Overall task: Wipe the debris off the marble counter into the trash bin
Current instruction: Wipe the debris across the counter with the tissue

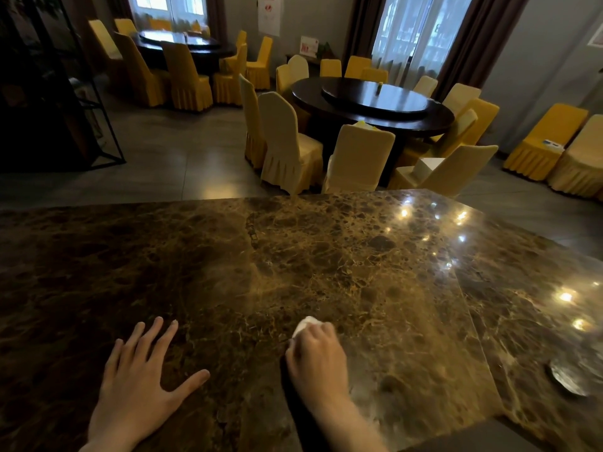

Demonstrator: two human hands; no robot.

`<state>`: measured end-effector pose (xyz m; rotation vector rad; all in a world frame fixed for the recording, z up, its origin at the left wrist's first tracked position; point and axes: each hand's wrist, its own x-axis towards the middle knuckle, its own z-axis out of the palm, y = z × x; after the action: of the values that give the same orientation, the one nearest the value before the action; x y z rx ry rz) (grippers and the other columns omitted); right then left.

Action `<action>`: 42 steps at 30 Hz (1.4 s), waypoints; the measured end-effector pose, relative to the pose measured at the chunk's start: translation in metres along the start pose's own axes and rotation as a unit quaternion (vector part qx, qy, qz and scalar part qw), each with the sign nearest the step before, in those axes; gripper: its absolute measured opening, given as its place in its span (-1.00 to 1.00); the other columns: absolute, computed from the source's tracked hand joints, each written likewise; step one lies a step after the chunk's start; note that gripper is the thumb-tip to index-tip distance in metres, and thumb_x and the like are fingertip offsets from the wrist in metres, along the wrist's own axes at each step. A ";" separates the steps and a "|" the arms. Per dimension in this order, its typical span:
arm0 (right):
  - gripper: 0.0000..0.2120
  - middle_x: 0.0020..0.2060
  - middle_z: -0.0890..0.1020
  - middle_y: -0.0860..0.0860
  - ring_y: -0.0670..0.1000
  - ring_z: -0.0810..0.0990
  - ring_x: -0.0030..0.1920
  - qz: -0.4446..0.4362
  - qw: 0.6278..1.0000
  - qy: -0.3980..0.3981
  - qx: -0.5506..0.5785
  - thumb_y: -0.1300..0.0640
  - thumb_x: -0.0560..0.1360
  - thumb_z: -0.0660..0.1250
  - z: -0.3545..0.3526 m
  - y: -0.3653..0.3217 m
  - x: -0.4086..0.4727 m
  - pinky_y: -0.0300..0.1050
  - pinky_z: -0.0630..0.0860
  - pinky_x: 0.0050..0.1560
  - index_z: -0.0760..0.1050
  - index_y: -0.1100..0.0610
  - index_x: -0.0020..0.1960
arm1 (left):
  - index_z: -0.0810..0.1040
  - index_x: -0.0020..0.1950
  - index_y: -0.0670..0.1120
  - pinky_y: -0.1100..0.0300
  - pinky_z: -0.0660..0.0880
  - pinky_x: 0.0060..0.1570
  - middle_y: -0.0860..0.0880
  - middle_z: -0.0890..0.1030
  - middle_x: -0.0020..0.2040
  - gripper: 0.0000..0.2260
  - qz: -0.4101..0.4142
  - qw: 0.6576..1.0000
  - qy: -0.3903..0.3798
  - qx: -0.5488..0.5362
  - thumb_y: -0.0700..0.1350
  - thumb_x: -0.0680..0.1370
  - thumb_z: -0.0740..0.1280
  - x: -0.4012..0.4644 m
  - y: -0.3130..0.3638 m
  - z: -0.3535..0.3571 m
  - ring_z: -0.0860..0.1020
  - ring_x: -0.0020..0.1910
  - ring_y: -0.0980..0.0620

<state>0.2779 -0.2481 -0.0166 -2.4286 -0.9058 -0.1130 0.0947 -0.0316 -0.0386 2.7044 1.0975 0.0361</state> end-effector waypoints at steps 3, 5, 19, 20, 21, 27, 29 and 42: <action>-0.87 -0.21 0.65 -0.04 -0.01 0.51 -0.09 -0.033 0.998 -0.039 -0.020 0.15 0.54 0.38 -0.004 0.010 0.005 -0.17 0.43 -0.28 0.63 0.08 -0.18 | -0.13 0.63 0.18 -0.09 -0.23 0.62 0.07 -0.11 0.67 0.11 0.002 1.000 0.001 -0.003 0.73 0.19 -0.20 -0.001 0.000 0.000 -0.21 0.63 0.03; -0.84 -0.26 0.62 -0.04 -0.02 0.50 -0.18 0.037 0.998 -0.020 -0.037 0.20 0.53 0.38 -0.019 0.036 0.015 -0.22 0.32 -0.30 0.62 0.06 -0.21 | -0.13 0.63 0.18 -0.09 -0.21 0.62 0.07 -0.10 0.67 0.12 -0.002 1.000 -0.004 0.000 0.73 0.19 -0.20 0.000 0.000 -0.001 -0.21 0.63 0.03; -0.77 0.03 0.55 -0.04 0.02 0.44 0.10 -0.138 0.984 -0.116 0.009 0.27 0.53 0.32 0.021 -0.039 -0.007 -0.13 0.51 -0.03 0.57 0.06 0.14 | -0.18 0.63 0.19 -0.08 -0.25 0.61 0.10 -0.14 0.67 0.08 0.003 1.000 -0.005 0.001 0.72 0.22 -0.21 -0.002 0.000 -0.002 -0.26 0.62 0.05; -0.77 0.01 0.57 -0.05 0.00 0.45 0.09 -0.142 0.983 -0.115 -0.005 0.25 0.53 0.32 0.014 -0.029 -0.004 -0.12 0.52 -0.03 0.59 0.03 0.13 | -0.17 0.63 0.19 -0.08 -0.25 0.61 0.10 -0.14 0.67 0.08 0.003 1.000 -0.003 0.000 0.73 0.22 -0.21 -0.001 0.000 -0.001 -0.26 0.62 0.05; -0.78 -0.01 0.60 -0.07 -0.01 0.47 0.08 -0.112 0.988 -0.102 -0.012 0.24 0.53 0.34 0.004 -0.016 0.002 -0.12 0.51 -0.03 0.62 0.00 0.09 | -0.17 0.63 0.19 -0.08 -0.25 0.61 0.10 -0.13 0.67 0.09 0.003 1.000 -0.002 -0.004 0.73 0.22 -0.20 -0.001 -0.001 -0.001 -0.26 0.62 0.06; -0.76 -0.09 0.60 0.01 0.06 0.53 0.01 0.134 0.988 0.008 -0.079 0.33 0.53 0.31 -0.022 0.036 0.042 -0.10 0.50 -0.07 0.69 0.06 -0.01 | -0.17 0.63 0.19 -0.08 -0.27 0.61 0.11 -0.14 0.67 0.07 0.006 1.000 -0.001 -0.011 0.73 0.24 -0.17 -0.001 -0.002 0.001 -0.28 0.61 0.06; -0.75 -0.05 0.58 -0.04 -0.01 0.50 0.03 0.079 0.996 -0.015 -0.040 0.33 0.52 0.32 -0.001 -0.003 0.035 -0.18 0.48 -0.02 0.66 0.03 -0.01 | -0.17 0.63 0.19 -0.09 -0.26 0.61 0.11 -0.14 0.67 0.06 0.008 1.000 0.004 -0.012 0.73 0.25 -0.16 -0.001 -0.003 0.002 -0.28 0.61 0.06; -0.83 -0.03 0.59 0.02 0.03 0.53 0.04 0.071 0.997 -0.031 -0.004 0.27 0.58 0.31 0.012 -0.033 0.060 -0.12 0.53 0.02 0.66 0.13 0.02 | -0.18 0.63 0.19 -0.09 -0.28 0.61 0.12 -0.17 0.66 0.08 0.002 1.000 -0.002 -0.011 0.73 0.24 -0.16 0.000 -0.004 0.004 -0.32 0.60 0.08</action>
<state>0.3023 -0.1864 0.0033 -2.5061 -0.7582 0.0108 0.0925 -0.0300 -0.0430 2.6853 1.0850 0.0443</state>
